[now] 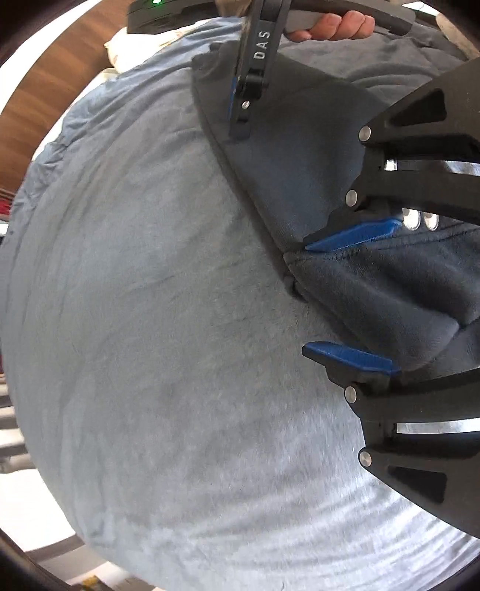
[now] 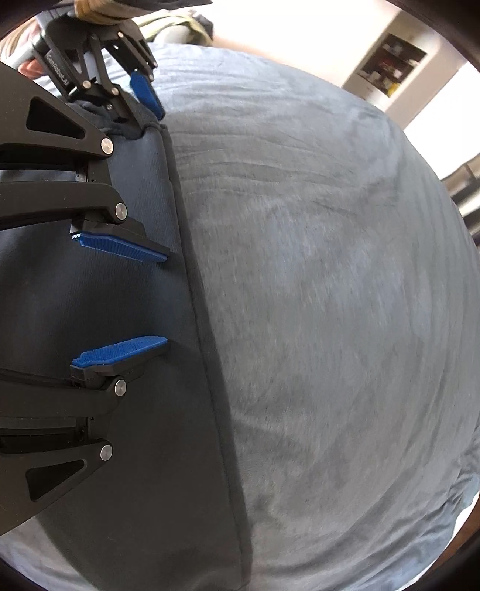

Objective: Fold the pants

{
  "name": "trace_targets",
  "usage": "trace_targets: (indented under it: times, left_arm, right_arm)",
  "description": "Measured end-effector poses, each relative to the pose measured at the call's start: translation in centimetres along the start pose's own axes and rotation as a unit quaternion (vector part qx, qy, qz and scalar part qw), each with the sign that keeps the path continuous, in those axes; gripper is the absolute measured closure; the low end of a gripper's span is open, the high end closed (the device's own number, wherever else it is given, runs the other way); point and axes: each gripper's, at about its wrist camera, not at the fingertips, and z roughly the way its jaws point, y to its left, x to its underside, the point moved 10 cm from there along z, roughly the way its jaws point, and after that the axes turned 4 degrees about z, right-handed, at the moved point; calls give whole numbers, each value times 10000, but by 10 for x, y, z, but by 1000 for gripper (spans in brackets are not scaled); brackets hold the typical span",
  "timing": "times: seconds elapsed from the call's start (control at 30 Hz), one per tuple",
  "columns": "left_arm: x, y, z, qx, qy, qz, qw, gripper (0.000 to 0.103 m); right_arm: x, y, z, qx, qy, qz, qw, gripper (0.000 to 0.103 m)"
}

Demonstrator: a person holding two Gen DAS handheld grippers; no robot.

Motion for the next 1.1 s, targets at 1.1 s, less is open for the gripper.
trace_targets:
  times: [1.1]
  left_arm:
    - [-72,-312,-30,767,-1182,1962,9704,45]
  right_arm:
    - [48,-258,-178,-6,-1811,2061,9616,60]
